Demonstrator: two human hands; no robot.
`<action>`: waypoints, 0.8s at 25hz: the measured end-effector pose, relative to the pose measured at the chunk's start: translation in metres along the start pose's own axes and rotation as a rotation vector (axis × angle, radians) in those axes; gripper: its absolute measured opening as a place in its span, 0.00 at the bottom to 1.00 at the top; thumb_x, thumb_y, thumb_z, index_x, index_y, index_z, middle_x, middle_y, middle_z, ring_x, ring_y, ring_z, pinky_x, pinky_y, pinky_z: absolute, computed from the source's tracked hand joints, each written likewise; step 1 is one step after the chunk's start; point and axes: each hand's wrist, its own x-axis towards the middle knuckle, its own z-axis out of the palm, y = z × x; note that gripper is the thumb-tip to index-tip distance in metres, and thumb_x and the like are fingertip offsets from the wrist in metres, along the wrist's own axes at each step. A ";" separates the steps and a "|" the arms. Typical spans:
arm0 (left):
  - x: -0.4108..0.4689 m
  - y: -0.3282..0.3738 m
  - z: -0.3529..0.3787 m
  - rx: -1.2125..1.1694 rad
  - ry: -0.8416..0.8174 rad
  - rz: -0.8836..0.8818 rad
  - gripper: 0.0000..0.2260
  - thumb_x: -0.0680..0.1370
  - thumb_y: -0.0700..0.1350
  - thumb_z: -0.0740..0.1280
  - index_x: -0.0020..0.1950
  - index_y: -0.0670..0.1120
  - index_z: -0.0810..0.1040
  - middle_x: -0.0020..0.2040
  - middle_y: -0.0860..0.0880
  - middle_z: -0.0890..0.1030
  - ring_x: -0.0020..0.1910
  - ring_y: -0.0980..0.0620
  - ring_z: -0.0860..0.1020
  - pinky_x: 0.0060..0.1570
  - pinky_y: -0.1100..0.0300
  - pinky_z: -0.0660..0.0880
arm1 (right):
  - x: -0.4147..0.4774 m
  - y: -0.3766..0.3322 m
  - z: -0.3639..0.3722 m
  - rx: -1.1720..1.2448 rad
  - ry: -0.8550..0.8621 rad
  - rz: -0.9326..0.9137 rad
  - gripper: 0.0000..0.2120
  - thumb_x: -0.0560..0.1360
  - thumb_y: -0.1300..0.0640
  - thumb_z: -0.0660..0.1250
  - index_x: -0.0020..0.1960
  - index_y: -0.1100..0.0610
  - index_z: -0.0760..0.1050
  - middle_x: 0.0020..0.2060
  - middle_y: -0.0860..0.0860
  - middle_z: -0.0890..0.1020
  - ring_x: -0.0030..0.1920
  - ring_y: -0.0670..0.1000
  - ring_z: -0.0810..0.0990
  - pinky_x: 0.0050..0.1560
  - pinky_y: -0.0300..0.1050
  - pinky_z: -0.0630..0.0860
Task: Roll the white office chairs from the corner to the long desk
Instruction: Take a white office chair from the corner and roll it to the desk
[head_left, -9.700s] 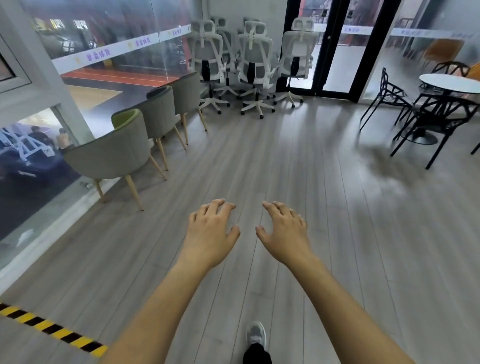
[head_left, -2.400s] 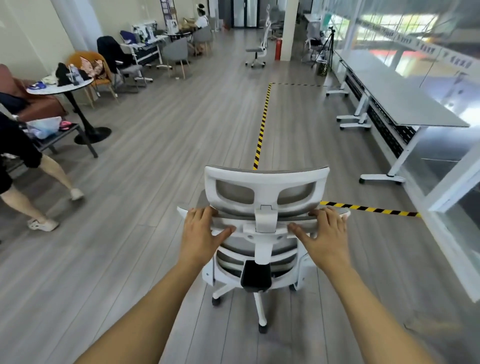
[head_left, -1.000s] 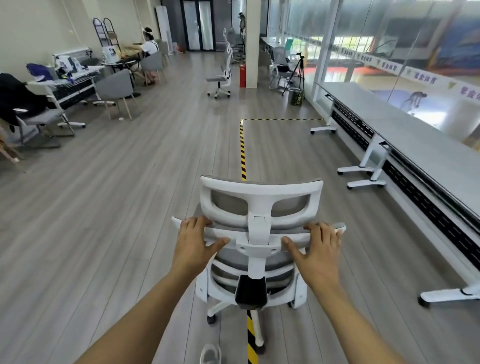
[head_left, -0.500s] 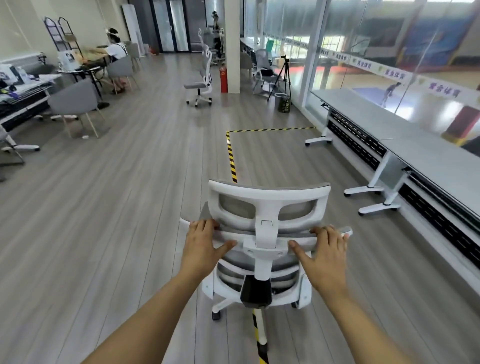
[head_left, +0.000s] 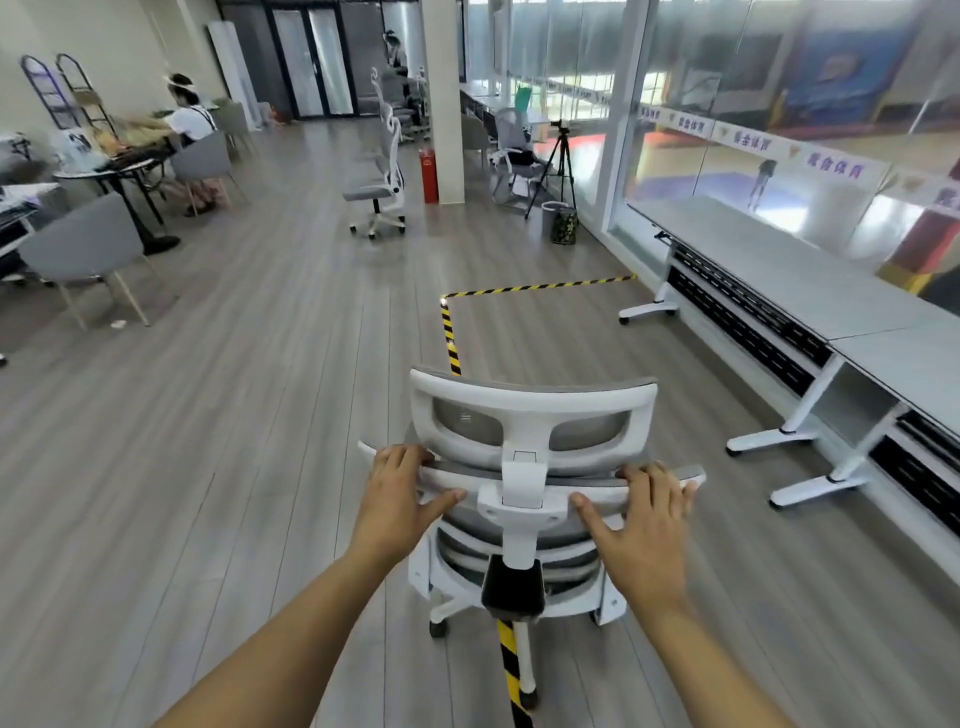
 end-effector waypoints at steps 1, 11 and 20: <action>0.034 -0.010 0.005 -0.003 -0.006 0.010 0.24 0.70 0.65 0.72 0.58 0.55 0.71 0.58 0.56 0.72 0.60 0.55 0.68 0.63 0.52 0.73 | 0.027 -0.001 0.019 -0.006 0.009 0.000 0.35 0.73 0.26 0.60 0.63 0.55 0.73 0.64 0.52 0.72 0.74 0.57 0.66 0.78 0.65 0.53; 0.411 -0.105 0.073 -0.022 -0.024 0.106 0.26 0.71 0.64 0.72 0.59 0.50 0.72 0.58 0.52 0.72 0.61 0.51 0.67 0.63 0.53 0.71 | 0.335 0.006 0.220 -0.063 0.035 0.060 0.35 0.73 0.25 0.58 0.63 0.53 0.72 0.64 0.51 0.73 0.74 0.56 0.65 0.76 0.65 0.58; 0.727 -0.154 0.131 -0.075 -0.122 0.114 0.24 0.70 0.64 0.73 0.59 0.54 0.71 0.58 0.54 0.71 0.61 0.53 0.67 0.63 0.53 0.71 | 0.593 0.027 0.367 -0.062 0.054 0.161 0.34 0.73 0.26 0.61 0.64 0.52 0.72 0.66 0.50 0.70 0.77 0.54 0.59 0.80 0.62 0.48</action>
